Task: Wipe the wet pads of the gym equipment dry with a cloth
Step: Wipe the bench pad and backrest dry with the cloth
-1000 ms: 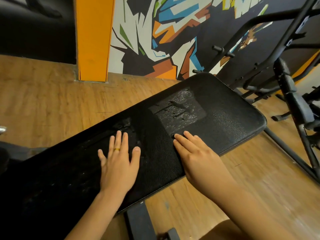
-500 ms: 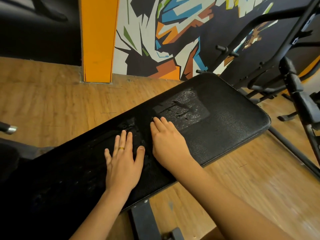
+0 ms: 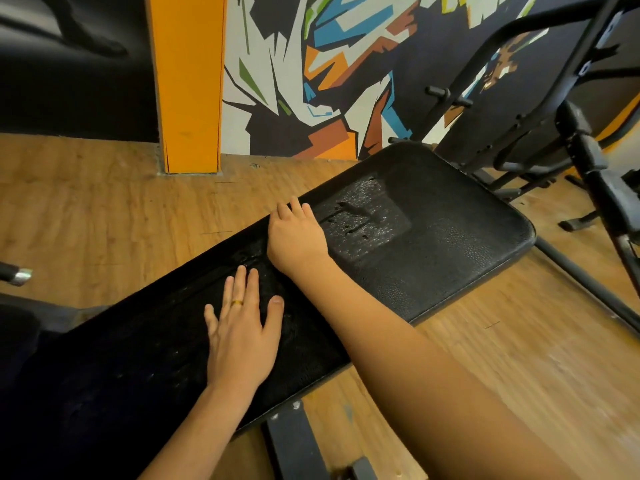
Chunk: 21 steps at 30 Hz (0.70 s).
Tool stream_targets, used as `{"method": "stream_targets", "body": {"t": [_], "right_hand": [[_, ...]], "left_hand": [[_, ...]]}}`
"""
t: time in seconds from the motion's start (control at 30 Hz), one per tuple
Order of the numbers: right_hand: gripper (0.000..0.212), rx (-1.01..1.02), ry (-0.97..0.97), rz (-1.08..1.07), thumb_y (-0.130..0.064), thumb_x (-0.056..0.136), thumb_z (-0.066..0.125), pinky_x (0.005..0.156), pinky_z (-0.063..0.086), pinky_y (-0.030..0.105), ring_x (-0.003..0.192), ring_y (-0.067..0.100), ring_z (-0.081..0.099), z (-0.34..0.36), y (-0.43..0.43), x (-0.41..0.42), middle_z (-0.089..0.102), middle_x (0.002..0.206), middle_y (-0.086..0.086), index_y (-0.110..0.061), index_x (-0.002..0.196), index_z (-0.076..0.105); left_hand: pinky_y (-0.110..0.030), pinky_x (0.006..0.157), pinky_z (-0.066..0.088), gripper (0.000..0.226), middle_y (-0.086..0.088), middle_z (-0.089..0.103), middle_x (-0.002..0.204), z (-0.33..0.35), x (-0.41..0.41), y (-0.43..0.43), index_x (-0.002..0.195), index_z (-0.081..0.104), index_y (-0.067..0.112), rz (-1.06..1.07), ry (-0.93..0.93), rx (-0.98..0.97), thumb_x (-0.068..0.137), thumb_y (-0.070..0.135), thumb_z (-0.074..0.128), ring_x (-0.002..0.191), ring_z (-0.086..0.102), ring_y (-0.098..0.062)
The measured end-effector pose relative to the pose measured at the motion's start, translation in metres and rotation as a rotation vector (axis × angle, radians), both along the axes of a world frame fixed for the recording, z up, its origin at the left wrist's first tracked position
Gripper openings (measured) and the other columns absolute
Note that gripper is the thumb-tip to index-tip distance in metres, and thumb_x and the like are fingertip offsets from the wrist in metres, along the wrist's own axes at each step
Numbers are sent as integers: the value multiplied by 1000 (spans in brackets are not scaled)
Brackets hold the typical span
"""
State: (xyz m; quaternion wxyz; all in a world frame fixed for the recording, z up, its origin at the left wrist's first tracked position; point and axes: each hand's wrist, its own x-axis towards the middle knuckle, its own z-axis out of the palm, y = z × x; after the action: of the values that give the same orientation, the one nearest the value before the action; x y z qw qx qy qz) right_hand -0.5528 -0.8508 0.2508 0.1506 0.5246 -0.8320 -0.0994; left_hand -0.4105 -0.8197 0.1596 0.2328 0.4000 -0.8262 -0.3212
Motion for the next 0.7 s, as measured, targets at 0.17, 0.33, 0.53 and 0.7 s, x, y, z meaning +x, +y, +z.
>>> {"method": "stream_targets", "body": {"t": [0.17, 0.33, 0.53, 0.7], "right_hand": [[58, 34, -15, 82, -27, 99, 45, 121, 21, 43, 148, 37, 25, 7, 42, 10, 37, 155, 21, 5, 147, 39], [56, -12, -42, 165, -27, 91, 65, 116, 37, 45, 139, 36, 47, 6, 142, 41, 54, 146, 19, 0, 139, 56], [53, -16, 71, 227, -25, 90, 69, 114, 37, 44, 137, 31, 50, 3, 191, 44, 56, 145, 13, -6, 138, 60], [51, 49, 38, 286, -26, 94, 54, 115, 37, 44, 139, 34, 47, 7, 172, 36, 54, 146, 15, -4, 139, 57]], "left_hand": [[-48, 126, -2, 71, 10, 0, 169, 0, 1, -1, 162, 9, 27, -8, 9, 9, 100, 59, 19, 154, -6, -7], [-47, 125, -3, 76, 10, 1, 169, -2, 1, 0, 162, 9, 27, -10, 9, 0, 95, 64, 12, 154, -7, -7], [-49, 126, -1, 76, 8, 2, 169, -2, 1, 0, 162, 11, 25, -13, 13, -2, 97, 63, 14, 155, -5, -8], [-49, 125, -1, 72, 7, 3, 169, -2, 0, 0, 162, 12, 24, -13, 5, -5, 100, 59, 19, 155, -4, -9]]}}
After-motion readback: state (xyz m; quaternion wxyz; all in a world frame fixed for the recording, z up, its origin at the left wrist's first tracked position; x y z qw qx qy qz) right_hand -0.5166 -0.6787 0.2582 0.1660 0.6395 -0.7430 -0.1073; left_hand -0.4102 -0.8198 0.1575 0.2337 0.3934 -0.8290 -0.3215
